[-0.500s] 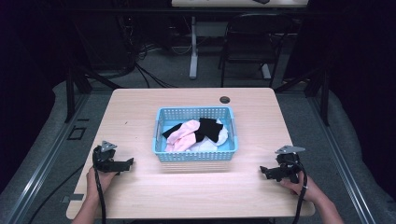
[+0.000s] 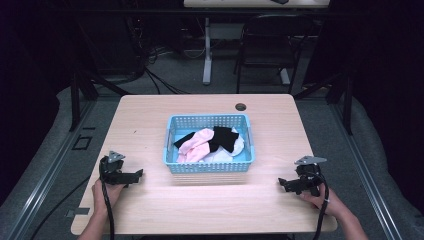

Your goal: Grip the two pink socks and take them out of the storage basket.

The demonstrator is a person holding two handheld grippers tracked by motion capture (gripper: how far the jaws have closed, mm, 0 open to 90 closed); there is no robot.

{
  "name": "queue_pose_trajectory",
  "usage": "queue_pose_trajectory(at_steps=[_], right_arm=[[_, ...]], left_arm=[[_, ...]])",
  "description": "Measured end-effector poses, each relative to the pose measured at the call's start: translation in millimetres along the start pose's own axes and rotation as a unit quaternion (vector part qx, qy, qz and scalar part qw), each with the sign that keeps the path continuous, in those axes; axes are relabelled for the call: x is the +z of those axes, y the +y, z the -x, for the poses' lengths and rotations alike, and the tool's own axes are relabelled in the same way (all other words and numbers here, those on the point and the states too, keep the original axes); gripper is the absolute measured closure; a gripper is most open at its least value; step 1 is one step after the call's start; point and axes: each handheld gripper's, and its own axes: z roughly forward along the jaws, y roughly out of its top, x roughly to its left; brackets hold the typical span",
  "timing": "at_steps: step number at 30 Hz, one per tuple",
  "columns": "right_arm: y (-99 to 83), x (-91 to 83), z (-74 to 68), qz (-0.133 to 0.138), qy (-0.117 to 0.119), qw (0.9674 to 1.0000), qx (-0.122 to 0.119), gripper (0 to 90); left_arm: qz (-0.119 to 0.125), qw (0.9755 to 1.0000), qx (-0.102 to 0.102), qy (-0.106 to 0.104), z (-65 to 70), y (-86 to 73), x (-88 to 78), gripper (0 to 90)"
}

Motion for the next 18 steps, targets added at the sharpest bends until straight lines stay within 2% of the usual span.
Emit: queue_pose_trajectory(at_steps=[5, 6, 7, 14, 18], right_arm=[[0.2, 0.1, 0.1, 0.000, 0.001, 1.0000, -0.001, 0.0], [0.2, 0.1, 0.1, 0.000, 0.001, 1.0000, -0.001, 0.0], [0.2, 0.2, 0.3, 0.000, 0.000, 1.0000, -0.001, 0.0], [0.1, 0.2, 0.2, 0.001, 0.001, 1.0000, -0.001, 0.0], [0.2, 0.2, 0.3, 0.000, 0.000, 1.0000, -0.002, 0.0]], left_arm=[[-0.006, 0.9999, 0.001, 0.009, -2.1, 0.9, -1.5, 0.1], [-0.010, 0.9999, -0.004, 0.004, -3.9, 2.2, -2.0, 0.1], [-0.007, 0.9998, -0.020, -0.003, -8.9, 5.8, -5.9, 0.0], [-0.003, 0.9994, -0.033, 0.003, -16.4, 17.2, -24.6, 0.0], [-0.007, 0.9994, -0.034, 0.005, -18.7, 20.6, -30.1, 0.0]])
